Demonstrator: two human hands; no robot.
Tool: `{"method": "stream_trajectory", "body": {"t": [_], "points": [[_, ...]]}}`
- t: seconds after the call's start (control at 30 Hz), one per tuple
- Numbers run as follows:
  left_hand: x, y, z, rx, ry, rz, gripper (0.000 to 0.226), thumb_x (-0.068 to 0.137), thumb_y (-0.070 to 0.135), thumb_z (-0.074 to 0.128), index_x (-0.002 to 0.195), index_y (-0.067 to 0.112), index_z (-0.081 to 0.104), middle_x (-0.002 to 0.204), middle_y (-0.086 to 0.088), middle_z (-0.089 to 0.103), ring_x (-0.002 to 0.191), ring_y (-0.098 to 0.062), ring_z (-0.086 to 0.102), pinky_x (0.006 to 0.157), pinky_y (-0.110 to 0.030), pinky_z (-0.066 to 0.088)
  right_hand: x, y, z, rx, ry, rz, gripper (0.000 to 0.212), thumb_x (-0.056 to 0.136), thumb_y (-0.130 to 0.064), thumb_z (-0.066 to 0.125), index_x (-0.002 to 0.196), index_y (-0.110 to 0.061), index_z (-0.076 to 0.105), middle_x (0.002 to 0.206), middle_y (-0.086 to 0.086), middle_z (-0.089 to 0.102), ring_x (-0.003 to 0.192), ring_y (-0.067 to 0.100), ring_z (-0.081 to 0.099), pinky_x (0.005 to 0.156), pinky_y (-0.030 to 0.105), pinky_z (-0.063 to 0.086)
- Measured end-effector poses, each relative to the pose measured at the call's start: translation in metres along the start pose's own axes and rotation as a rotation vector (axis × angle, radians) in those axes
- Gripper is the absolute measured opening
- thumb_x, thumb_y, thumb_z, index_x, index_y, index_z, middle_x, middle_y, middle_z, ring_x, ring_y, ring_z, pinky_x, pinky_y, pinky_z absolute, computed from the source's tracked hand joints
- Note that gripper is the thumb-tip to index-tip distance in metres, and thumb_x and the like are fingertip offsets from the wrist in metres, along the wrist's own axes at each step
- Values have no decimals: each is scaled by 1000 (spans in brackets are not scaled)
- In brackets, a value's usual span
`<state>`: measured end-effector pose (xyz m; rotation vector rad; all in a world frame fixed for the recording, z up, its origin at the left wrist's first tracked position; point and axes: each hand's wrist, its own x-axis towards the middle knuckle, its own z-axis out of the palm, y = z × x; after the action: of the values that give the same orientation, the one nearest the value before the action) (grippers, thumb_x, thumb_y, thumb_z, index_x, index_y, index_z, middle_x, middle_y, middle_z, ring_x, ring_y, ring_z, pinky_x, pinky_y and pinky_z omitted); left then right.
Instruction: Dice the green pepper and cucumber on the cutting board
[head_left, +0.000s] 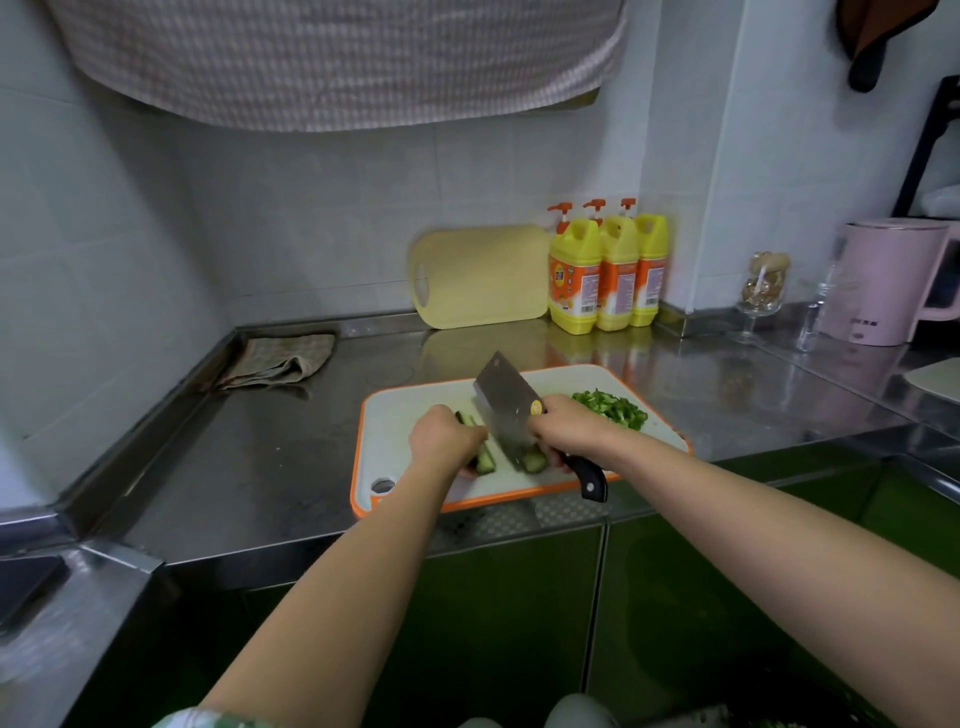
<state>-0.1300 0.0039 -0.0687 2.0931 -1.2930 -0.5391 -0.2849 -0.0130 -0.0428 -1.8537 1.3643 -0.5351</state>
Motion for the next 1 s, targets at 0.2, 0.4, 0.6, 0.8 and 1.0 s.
{"method": "stream_trajectory", "body": {"t": [0.2, 0.4, 0.6, 0.8, 1.0], "points": [[8, -28, -21, 316, 181, 24, 21, 90, 19, 54, 100, 3, 61, 112, -21, 60, 104, -37, 56, 78, -34, 44, 3, -5, -31, 188, 139, -17, 15, 94, -7, 40, 80, -10, 45, 58, 12, 47, 48, 23, 42, 45, 28, 37], [0, -2, 8, 409, 152, 605, 42, 83, 17, 60, 125, 23, 62, 128, -8, 54, 118, -29, 43, 98, -33, 35, -1, 16, -36, 97, 132, 56, 16, 93, -7, 38, 79, -10, 46, 60, 9, 48, 44, 20, 45, 41, 23, 37], [0, 17, 38, 667, -89, 816, 42, 87, 14, 54, 123, 34, 62, 129, 4, 58, 123, -23, 46, 93, -33, 37, -11, 29, -39, 79, 131, 67, 18, 92, -7, 38, 76, -12, 44, 63, 8, 47, 43, 18, 45, 42, 22, 37], [-1, 23, 36, 387, 59, 741, 24, 94, 26, 56, 113, 19, 69, 98, -10, 56, 97, -30, 53, 73, -34, 35, -13, 31, -45, 142, 168, 33, 12, 94, -9, 37, 87, -10, 47, 64, 9, 47, 43, 18, 46, 43, 23, 38], [0, 30, 39, -291, -29, 159, 41, 89, 23, 68, 53, 11, 52, 56, -8, 49, 57, -25, 46, 58, -34, 43, -14, 22, -45, 139, 179, -26, 16, 95, -10, 37, 97, -10, 53, 62, 8, 48, 40, 16, 48, 40, 21, 38]]}}
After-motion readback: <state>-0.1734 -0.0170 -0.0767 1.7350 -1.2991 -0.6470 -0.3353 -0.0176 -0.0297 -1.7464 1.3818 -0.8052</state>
